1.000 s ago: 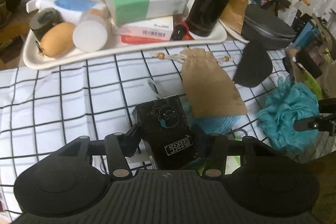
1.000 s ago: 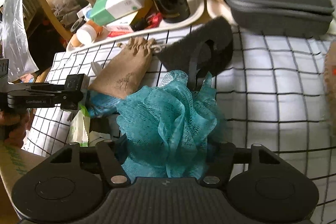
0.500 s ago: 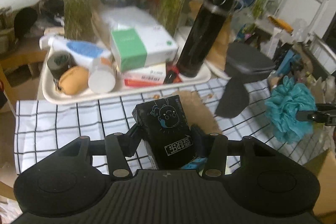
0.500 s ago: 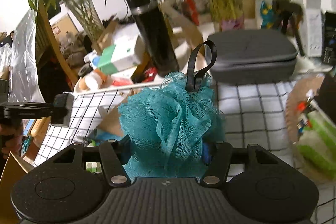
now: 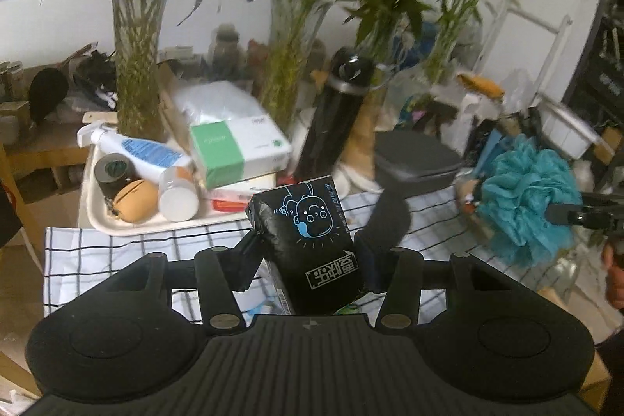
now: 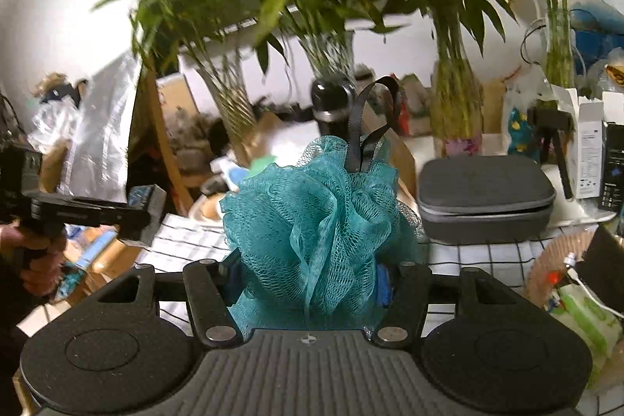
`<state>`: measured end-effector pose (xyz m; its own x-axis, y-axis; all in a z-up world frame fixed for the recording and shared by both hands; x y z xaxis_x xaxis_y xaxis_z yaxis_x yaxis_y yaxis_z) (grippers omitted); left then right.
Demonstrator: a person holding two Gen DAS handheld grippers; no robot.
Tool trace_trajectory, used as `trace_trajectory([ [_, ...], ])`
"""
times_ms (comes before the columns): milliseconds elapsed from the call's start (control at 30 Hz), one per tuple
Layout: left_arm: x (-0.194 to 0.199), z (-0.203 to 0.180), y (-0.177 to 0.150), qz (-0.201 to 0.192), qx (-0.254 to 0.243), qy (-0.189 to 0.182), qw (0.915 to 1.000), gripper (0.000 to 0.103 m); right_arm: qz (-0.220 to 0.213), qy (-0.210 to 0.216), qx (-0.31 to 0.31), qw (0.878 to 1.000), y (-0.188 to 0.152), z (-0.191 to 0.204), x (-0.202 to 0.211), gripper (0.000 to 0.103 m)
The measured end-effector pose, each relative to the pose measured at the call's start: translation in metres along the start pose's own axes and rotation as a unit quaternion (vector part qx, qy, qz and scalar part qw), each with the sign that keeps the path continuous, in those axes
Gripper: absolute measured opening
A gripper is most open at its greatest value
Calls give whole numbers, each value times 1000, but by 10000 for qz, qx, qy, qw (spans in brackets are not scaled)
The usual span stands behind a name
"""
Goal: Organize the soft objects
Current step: 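Lift the pouf and black item and carry both over the cardboard box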
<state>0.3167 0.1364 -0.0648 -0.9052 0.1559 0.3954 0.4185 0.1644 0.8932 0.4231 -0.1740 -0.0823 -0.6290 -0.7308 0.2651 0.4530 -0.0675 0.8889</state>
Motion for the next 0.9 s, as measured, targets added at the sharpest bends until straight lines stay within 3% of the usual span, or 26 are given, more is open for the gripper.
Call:
trace_trajectory([
  [233,32,-29,-10,-180,-111,-292,9994,50,-120,703,125,9974,-3,25,27,64],
  [500,73,-69,-17,-229,-214,-603,9977,50,-117,1721,274,9846,-8,66,64,64],
  [900,94,-93,-53,519,-578,-428,9961,50,956,1984,822,9720,-52,98,73,65],
])
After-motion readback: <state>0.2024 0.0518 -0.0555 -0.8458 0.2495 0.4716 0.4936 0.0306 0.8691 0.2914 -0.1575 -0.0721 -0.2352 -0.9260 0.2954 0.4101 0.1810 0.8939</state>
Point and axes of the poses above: each gripper's, at about its wrist camera, not at the fingertips, and x roughly against the way its jaws point, z to its left, y to its top, the point moved 4 cm from there along -x, roughly the way its jaws point, and after that the axes turned 14 degrees about -z, right-handed, at the moved point
